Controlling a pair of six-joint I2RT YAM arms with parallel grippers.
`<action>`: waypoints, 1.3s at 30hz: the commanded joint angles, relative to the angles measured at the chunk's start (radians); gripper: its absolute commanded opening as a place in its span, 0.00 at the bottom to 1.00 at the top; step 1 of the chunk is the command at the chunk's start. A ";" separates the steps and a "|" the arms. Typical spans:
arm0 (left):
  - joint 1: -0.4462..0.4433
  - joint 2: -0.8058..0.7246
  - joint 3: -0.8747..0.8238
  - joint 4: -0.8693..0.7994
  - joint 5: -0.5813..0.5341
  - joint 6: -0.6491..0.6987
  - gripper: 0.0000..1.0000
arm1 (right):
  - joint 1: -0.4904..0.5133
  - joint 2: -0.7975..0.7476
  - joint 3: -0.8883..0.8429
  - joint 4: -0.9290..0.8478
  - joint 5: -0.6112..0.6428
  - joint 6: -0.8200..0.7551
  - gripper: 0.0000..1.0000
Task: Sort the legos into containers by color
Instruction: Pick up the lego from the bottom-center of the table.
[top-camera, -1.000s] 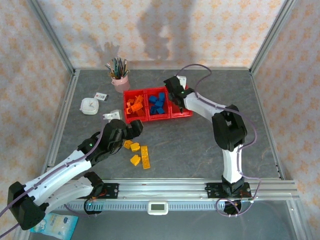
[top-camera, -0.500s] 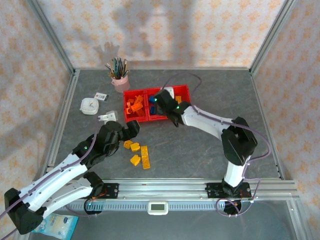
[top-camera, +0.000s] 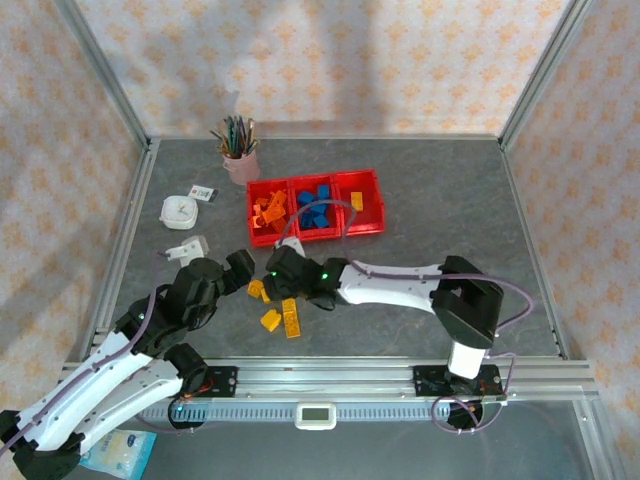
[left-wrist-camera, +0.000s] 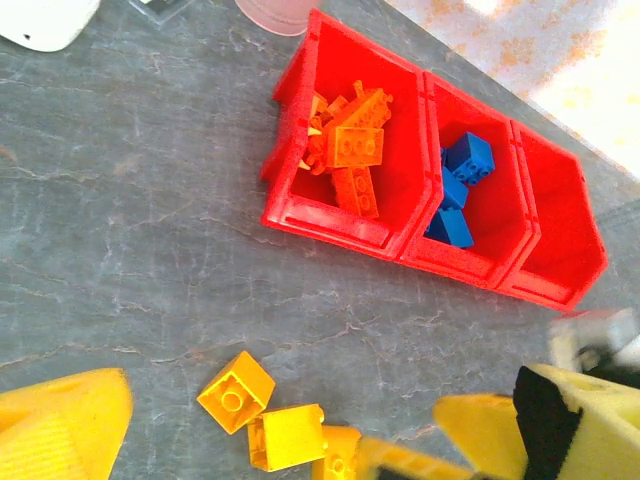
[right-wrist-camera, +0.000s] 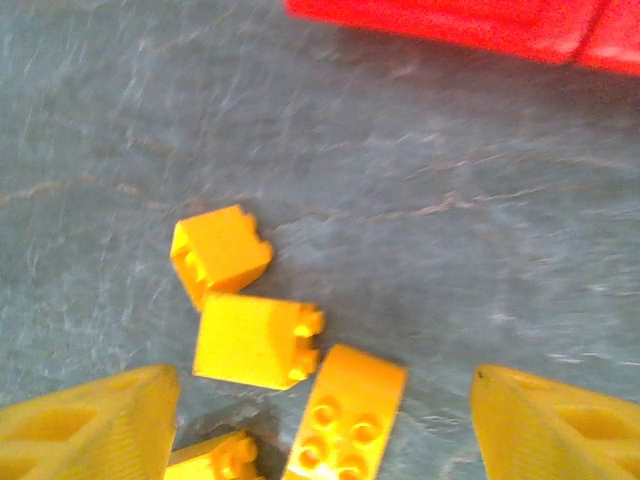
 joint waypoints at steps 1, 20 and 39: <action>0.009 -0.012 0.021 -0.085 -0.053 -0.037 0.99 | 0.038 0.079 0.056 0.015 0.014 0.019 0.78; 0.009 -0.021 0.019 -0.087 -0.080 -0.053 0.99 | 0.062 0.287 0.202 -0.002 0.119 -0.057 0.60; 0.009 0.062 0.032 0.045 -0.003 0.013 0.99 | -0.110 -0.070 0.043 -0.102 0.186 -0.042 0.45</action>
